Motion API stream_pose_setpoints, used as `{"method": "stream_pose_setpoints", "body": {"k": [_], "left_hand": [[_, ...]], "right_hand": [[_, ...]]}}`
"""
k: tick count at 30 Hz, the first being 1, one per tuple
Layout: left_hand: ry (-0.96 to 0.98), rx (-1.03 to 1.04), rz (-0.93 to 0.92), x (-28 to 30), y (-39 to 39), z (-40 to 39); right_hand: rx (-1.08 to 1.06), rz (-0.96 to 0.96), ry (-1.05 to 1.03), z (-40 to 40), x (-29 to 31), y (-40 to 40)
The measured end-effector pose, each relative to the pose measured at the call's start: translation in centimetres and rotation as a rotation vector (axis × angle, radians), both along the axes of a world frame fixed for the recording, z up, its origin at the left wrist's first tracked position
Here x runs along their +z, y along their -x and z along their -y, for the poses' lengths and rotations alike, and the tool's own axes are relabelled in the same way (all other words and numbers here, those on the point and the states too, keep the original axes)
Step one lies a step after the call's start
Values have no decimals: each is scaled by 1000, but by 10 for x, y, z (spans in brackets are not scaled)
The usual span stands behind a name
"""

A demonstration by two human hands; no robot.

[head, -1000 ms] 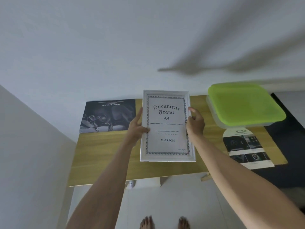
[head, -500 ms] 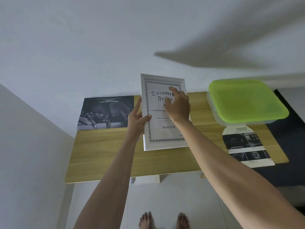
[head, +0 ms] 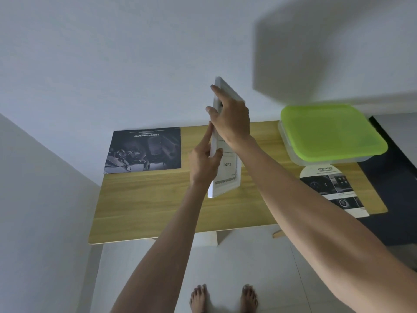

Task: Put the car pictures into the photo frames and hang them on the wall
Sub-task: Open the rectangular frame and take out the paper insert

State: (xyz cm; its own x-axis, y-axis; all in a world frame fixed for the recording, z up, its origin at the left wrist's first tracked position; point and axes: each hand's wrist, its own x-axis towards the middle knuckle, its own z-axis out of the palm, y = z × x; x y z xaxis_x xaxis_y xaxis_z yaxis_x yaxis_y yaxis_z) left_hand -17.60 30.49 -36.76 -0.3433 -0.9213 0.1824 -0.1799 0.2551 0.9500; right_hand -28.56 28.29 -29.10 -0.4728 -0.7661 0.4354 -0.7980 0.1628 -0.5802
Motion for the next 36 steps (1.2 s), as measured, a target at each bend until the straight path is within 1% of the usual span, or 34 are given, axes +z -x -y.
{"method": "stream_pose_setpoints", "body": {"k": [5,8,10,12,14,17,19,22,24,26,30,32,33,36], "left_hand": [[40,-54,-38,5,12,-9],[-72,-93,-167,7,17,-12],[-124,-55,-210,3,16,-7],[-192,-7,-194,-2,12,5],[-247,22,-103,-4,6,17],[-328,-46,0,-9,-8,37],[-427,-104,-12,-13,-17,46],[-652,-191,-126,-21,-26,50],[-715,-201,-166,-29,-28,48],[-722,-168,-197,-38,-29,45],[-697,-27,-244,-61,-31,36],[-683,39,-256,-72,-32,32],[-680,64,-255,-78,-32,31],[-665,108,-214,-94,-35,26]], "right_hand": [[-75,3,-18,-8,17,12],[-150,96,-54,-16,20,29],[-149,172,3,-20,17,41],[-99,240,109,-27,15,52],[-36,370,182,-36,15,62],[16,628,188,-47,10,75],[36,738,165,-52,2,84],[61,834,128,-61,-13,94],[52,867,111,-66,-24,98],[22,888,92,-71,-35,98],[-68,907,58,-76,-68,91],[-99,921,-1,-78,-90,86],[-109,909,-49,-79,-100,82],[-135,782,-192,-83,-129,70]]}}
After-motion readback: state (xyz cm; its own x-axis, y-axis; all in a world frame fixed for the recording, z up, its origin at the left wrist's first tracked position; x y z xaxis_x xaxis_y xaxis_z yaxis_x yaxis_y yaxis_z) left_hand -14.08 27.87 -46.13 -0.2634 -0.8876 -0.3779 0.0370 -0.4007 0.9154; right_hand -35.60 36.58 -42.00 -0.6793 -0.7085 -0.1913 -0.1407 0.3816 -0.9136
